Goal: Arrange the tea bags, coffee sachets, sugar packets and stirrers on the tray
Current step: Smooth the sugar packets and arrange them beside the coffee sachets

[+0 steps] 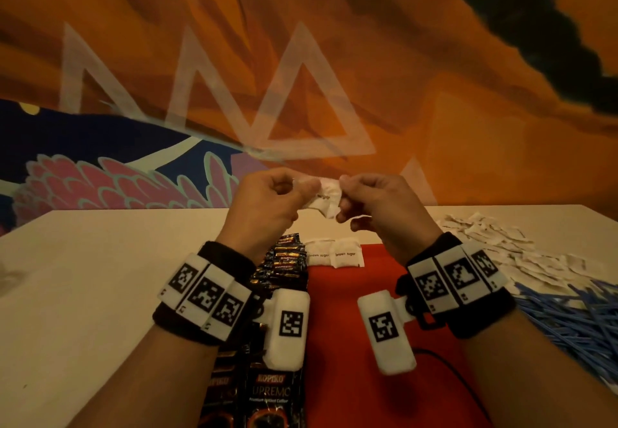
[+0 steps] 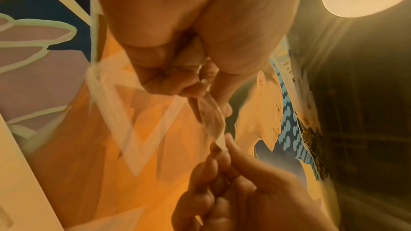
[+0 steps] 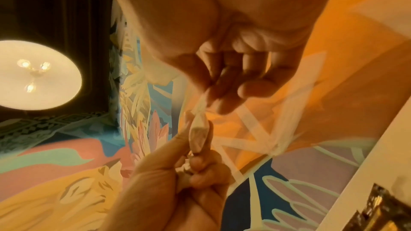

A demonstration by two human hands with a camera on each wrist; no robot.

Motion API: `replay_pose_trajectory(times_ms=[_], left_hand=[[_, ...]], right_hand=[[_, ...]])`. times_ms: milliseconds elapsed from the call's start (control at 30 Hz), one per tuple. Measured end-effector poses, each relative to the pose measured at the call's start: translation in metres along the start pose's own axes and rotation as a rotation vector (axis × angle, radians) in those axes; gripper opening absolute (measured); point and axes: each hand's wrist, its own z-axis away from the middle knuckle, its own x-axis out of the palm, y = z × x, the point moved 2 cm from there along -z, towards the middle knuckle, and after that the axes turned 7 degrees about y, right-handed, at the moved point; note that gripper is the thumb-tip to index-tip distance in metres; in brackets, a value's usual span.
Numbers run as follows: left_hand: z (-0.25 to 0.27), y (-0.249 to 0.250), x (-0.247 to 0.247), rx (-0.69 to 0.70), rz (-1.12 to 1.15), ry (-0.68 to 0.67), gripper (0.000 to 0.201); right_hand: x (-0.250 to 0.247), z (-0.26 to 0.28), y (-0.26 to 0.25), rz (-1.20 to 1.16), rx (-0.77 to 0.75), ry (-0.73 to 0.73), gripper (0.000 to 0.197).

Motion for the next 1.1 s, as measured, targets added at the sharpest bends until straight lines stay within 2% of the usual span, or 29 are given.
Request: replay_pose_trajectory(times_ms=[67, 200, 333, 400, 500, 633, 733, 800, 833, 900, 967, 1033, 1100], left_hand=[[-0.001, 0.0, -0.001, -0.025, 0.058, 0.056, 0.01], [0.002, 0.0, 0.003, -0.051, 0.141, 0.051, 0.01], [0.001, -0.001, 0.003, -0.029, 0.167, 0.1, 0.017], [0.001, -0.001, 0.004, 0.0, 0.143, 0.098, 0.016], [0.004, 0.001, 0.006, 0.032, 0.149, 0.042, 0.015], [0.003, 0.003, 0.007, 0.062, 0.136, 0.064, 0.013], [0.003, 0.003, 0.005, 0.087, 0.082, 0.109, 0.008], [0.002, 0.003, 0.003, 0.064, 0.098, 0.128, 0.008], [0.001, 0.002, 0.001, 0.036, 0.118, 0.129, 0.015], [0.001, 0.001, 0.0, -0.042, 0.161, 0.09, 0.031], [0.001, -0.001, 0.0, -0.086, 0.141, 0.002, 0.037], [0.002, -0.002, 0.002, -0.086, 0.092, -0.04, 0.032], [0.001, -0.004, 0.001, -0.086, 0.073, -0.012, 0.02]], right_hand=[[0.0, 0.0, -0.001, -0.068, 0.005, 0.045, 0.026], [0.008, 0.005, 0.001, 0.079, -0.098, -0.078, 0.029], [0.007, 0.003, 0.003, 0.104, -0.144, -0.05, 0.035], [0.007, 0.003, 0.003, 0.078, -0.122, -0.047, 0.035], [0.007, 0.003, 0.001, -0.002, -0.092, -0.02, 0.015], [0.009, 0.003, 0.0, -0.136, -0.004, 0.021, 0.025], [0.011, 0.003, 0.002, -0.113, 0.006, -0.046, 0.027], [0.012, 0.004, 0.005, -0.06, -0.03, -0.121, 0.023], [0.011, 0.004, 0.006, -0.045, -0.049, -0.129, 0.019], [0.008, 0.001, 0.008, -0.041, -0.078, -0.081, 0.014], [0.005, -0.001, 0.01, -0.045, -0.088, -0.033, 0.018], [0.003, -0.002, 0.01, -0.033, -0.096, -0.043, 0.02], [0.001, -0.002, 0.01, -0.011, -0.099, -0.086, 0.021]])
